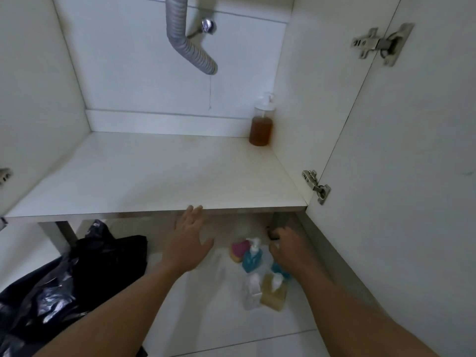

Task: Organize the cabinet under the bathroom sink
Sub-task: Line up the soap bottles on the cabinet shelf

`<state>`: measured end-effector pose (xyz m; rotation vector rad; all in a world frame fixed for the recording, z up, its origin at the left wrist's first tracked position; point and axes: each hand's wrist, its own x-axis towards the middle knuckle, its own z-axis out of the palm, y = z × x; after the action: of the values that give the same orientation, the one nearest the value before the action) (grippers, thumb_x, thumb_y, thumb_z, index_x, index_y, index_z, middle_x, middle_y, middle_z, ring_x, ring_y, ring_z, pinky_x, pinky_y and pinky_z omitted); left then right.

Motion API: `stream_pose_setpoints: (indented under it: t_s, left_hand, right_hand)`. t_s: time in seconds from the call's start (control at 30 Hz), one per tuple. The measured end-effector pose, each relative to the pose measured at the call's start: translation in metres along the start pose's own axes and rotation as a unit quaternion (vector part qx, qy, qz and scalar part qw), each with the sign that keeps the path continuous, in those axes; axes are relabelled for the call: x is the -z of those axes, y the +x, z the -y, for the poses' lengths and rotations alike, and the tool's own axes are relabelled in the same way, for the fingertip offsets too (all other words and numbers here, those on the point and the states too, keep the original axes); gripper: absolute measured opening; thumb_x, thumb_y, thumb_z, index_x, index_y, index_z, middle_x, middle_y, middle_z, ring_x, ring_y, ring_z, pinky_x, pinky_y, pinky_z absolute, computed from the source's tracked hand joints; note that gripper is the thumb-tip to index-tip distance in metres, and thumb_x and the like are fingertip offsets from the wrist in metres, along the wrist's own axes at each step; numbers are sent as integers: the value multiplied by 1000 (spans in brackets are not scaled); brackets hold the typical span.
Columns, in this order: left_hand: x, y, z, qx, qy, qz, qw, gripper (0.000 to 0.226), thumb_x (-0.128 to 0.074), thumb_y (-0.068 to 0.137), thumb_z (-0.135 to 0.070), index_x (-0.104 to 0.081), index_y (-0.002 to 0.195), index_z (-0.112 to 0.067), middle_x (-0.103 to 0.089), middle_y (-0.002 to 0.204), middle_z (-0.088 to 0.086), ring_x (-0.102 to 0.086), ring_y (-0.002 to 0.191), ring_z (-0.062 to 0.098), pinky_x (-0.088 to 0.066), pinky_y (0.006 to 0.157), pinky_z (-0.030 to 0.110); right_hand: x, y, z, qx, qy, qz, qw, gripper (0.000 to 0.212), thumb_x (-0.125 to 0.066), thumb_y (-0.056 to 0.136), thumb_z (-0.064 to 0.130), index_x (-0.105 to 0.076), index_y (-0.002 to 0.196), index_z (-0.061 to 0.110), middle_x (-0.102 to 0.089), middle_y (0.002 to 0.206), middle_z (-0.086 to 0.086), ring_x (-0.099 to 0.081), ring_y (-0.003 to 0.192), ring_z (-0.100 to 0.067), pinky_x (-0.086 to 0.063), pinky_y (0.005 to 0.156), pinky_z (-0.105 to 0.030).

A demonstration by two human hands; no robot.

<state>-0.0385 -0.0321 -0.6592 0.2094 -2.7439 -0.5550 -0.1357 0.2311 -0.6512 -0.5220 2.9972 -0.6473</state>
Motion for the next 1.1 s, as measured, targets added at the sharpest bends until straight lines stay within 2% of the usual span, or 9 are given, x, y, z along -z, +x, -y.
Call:
stream_pose_setpoints:
  t_s: [0.13, 0.27, 0.33, 0.47, 0.53, 0.67, 0.73, 0.9, 1.1]
  left_hand:
    - [-13, -18, 8, 89, -44, -144, 985, 63, -69, 80, -49, -57, 132, -14, -53, 136, 10, -46, 130, 33, -36, 109, 49]
    - [-23, -17, 10, 262, -166, -126, 942, 107, -91, 67, -41, -32, 152, -12, -39, 150, 16, -36, 137, 35, -34, 109, 50]
    - [-35, -11, 16, 286, -242, -109, 921, 119, -94, 64, -35, -22, 157, -13, -33, 155, 15, -33, 142, 34, -34, 112, 48]
    - [-57, -2, 29, 290, -325, -118, 892, 121, -96, 63, -19, -18, 156, -18, -44, 149, 12, -43, 137, 28, -36, 109, 36]
    - [-61, 2, 35, 283, -335, -127, 890, 122, -95, 63, -14, -16, 156, -20, -49, 143, 12, -48, 132, 27, -36, 104, 31]
    - [-67, 1, 49, 286, -348, -105, 887, 131, -99, 54, -33, -18, 157, -19, -52, 142, 7, -49, 131, 21, -40, 108, 35]
    - [-69, -2, 53, 284, -350, -84, 889, 120, -98, 52, -43, -35, 151, -18, -52, 143, 1, -48, 130, 16, -41, 109, 37]
    - [-71, -11, 61, 253, -295, -45, 920, 94, -97, 59, -10, -46, 139, -11, -54, 132, 4, -52, 122, 23, -41, 97, 31]
    - [-58, -32, 57, 264, -267, -28, 926, 75, -97, 57, -16, -46, 112, -23, -58, 103, 0, -62, 96, 29, -54, 78, 40]
  right_hand:
    - [-13, -12, -29, -100, -6, -18, 995, 51, -61, 91, 29, -44, 136, 12, -47, 133, -10, -50, 120, -28, -47, 96, -39]
    - [-28, -13, -52, -192, 144, 19, 971, 99, -81, 75, 24, -21, 152, 13, -37, 146, -17, -42, 132, -36, -43, 105, -49]
    - [-41, -9, -64, -211, 184, 28, 960, 105, -85, 71, 22, -21, 153, 12, -38, 147, -18, -45, 131, -35, -45, 104, -49]
    - [-56, -7, -66, -210, 177, 23, 961, 70, -82, 75, 14, -46, 134, 2, -50, 133, -19, -57, 111, -28, -48, 91, -31]
    - [-63, -5, -68, -219, 171, 22, 960, 61, -77, 80, 8, -47, 133, 4, -42, 132, -18, -55, 110, -31, -45, 90, -29]
    - [-72, -1, -71, -233, 170, 6, 958, 64, -76, 81, 9, -43, 137, 8, -42, 133, -18, -52, 117, -34, -45, 99, -38]
    - [-75, 2, -72, -244, 173, -1, 954, 66, -77, 80, 8, -43, 136, 8, -46, 133, -18, -52, 120, -35, -46, 101, -42]
    - [-75, 3, -70, -250, 171, -6, 953, 63, -77, 77, 6, -46, 132, 7, -51, 130, -18, -55, 118, -36, -48, 99, -42]
    - [-54, -7, -63, -195, 173, -20, 965, 58, -80, 73, 8, -55, 125, 11, -60, 122, -14, -61, 110, -31, -52, 94, -42]
